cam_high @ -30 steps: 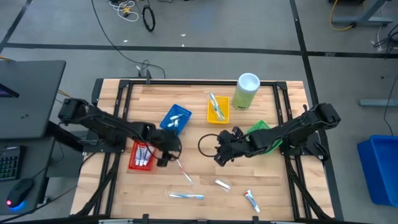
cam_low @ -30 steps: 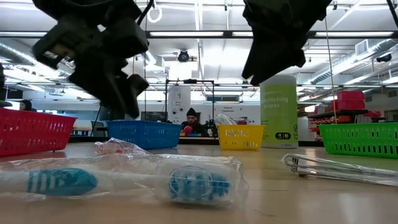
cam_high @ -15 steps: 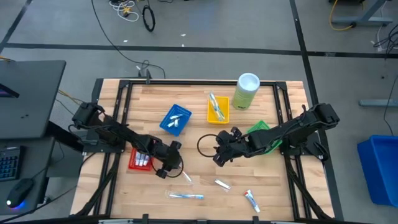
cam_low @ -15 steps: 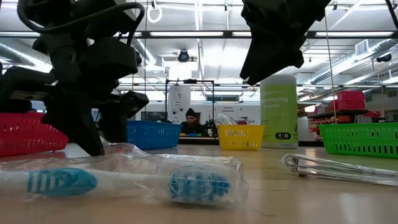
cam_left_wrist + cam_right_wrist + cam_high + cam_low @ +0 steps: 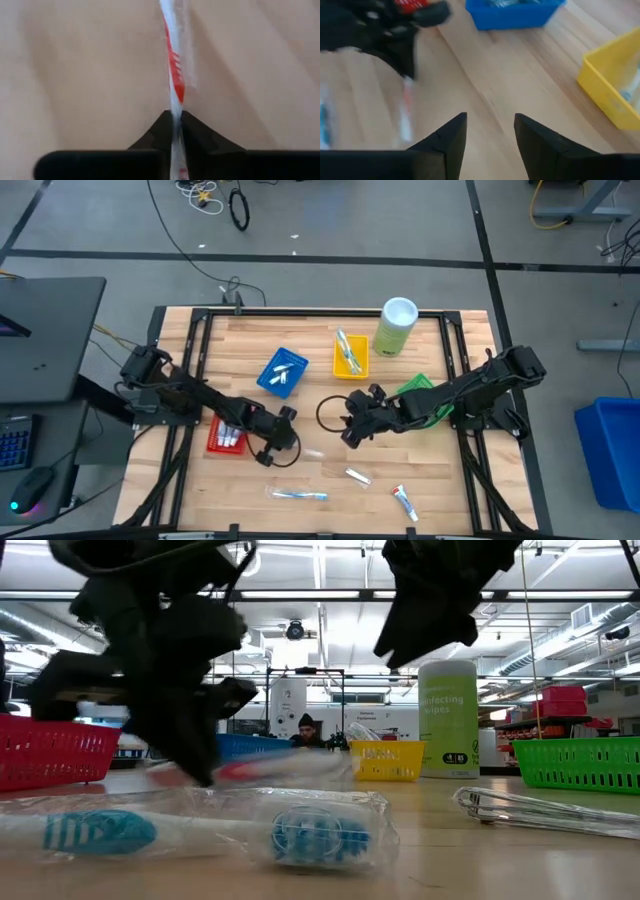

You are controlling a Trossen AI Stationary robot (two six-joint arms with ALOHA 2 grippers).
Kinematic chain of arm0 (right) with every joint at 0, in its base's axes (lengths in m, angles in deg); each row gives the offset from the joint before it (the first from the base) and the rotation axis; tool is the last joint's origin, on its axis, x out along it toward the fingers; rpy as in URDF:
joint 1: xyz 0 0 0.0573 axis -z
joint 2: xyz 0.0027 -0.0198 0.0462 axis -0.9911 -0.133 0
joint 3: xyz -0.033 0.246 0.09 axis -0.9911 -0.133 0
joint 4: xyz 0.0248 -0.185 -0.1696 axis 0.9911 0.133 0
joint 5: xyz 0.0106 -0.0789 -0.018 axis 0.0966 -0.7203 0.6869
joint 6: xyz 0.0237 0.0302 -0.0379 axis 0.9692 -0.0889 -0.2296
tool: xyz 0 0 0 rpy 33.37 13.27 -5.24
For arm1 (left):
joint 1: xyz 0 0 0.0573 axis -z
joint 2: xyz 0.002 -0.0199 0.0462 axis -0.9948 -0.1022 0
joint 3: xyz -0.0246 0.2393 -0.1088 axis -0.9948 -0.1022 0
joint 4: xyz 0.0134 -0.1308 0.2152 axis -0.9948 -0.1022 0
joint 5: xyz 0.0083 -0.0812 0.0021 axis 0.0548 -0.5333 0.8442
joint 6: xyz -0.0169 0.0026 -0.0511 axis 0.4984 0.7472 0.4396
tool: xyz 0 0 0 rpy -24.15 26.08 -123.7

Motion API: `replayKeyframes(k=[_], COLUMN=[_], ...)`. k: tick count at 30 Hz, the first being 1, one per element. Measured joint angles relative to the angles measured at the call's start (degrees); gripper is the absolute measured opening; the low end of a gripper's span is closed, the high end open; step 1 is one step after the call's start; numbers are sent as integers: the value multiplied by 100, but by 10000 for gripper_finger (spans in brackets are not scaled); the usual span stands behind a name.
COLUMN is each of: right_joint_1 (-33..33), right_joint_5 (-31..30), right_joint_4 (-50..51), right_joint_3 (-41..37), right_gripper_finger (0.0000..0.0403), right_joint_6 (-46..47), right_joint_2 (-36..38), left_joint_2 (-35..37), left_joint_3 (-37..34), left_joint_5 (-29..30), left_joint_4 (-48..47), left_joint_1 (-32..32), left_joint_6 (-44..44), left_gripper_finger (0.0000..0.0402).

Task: Pick & Place Travel size toiletries
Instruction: Put the red toothbrush into the yellow basket

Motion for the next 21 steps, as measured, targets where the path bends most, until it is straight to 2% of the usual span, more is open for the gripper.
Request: replayKeyframes(k=[4, 10, 16, 21], right_joint_1=[2, 13, 208, 354], right_joint_5=[175, 625, 1123, 1483], right_joint_4=[-712, -2109, -2606, -2616], right_joint_3=[-57, -353, -365, -365], right_gripper_finger=[188, 221, 247, 243], right_joint_6=[-349, -1383, -1694, -1806], right_joint_2=[-57, -470, -1080, -1408], left_joint_2=[0, 0, 2, 6], left_joint_3=[306, 685, 862, 881], left_joint_5=[317, 352, 427, 504], left_joint_4=[-55, -270, -269, -269], left_joint_1=[-13, -145, -321, -439], left_joint_6=[-137, -151, -250, -487], left_gripper_finger=[16, 35, 22, 27])
